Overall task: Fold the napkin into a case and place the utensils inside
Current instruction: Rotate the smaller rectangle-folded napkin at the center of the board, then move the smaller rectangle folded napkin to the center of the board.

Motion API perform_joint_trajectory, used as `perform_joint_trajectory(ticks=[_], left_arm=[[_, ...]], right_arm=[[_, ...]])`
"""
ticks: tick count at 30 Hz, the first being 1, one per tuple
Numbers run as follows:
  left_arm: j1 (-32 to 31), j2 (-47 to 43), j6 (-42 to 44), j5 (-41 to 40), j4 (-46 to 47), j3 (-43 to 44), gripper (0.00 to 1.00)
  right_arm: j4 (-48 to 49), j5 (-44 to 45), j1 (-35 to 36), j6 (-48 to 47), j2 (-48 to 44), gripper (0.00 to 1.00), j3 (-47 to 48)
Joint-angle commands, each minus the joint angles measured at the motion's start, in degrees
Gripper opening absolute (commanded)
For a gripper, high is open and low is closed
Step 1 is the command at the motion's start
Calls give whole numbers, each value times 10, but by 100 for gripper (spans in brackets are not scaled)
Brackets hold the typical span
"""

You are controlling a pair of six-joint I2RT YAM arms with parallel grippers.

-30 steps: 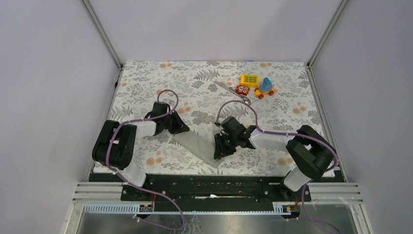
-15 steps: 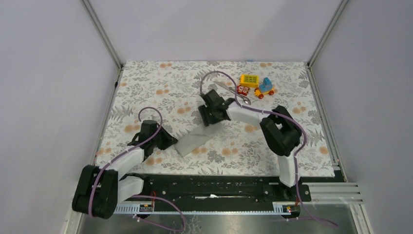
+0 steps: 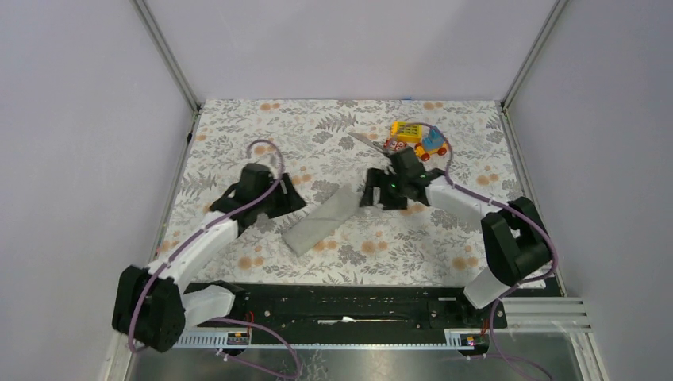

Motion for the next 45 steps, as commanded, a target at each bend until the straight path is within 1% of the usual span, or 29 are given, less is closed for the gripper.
perform_joint_trajectory(ticks=[1,6,9,16,20,23,26,29,35,39,41,44,45], left_arm=[[-133,88,133,-69,-94,116,61],[-249,211,181,-164,-171,213,62],[-276,276,192,-193,-188,244,61],[-286,371,186,-217,-194,282,55],[-283,408,165,-245,-204,287,54],[-248,427,136,-269,-196,276,51],[-188,428,117,-280,-165,255,50],[-119,442,125,-294,-154,266,50],[-1,496,172,-324,-188,348,47],[63,546,214,-332,-217,424,47],[93,574,245,-337,-218,471,46],[126,616,293,-342,-222,525,45],[139,629,304,-331,-229,540,45]], right_arm=[[35,-72,-64,45,-58,89,-97],[25,-66,-105,22,-118,89,-144],[13,-62,-112,6,-134,89,-152],[9,-70,-117,-5,-158,89,-169],[12,-77,-117,-9,-170,90,-175],[17,-86,-117,-9,-179,90,-180],[24,-91,-117,-10,-187,90,-190],[30,-103,-117,-11,-187,90,-198],[26,-131,-117,-22,-183,90,-200],[25,-138,-117,-23,-187,90,-206],[24,-151,-117,-20,-190,90,-207],[29,-160,-117,-20,-199,90,-206],[27,-161,-117,-22,-201,90,-204]])
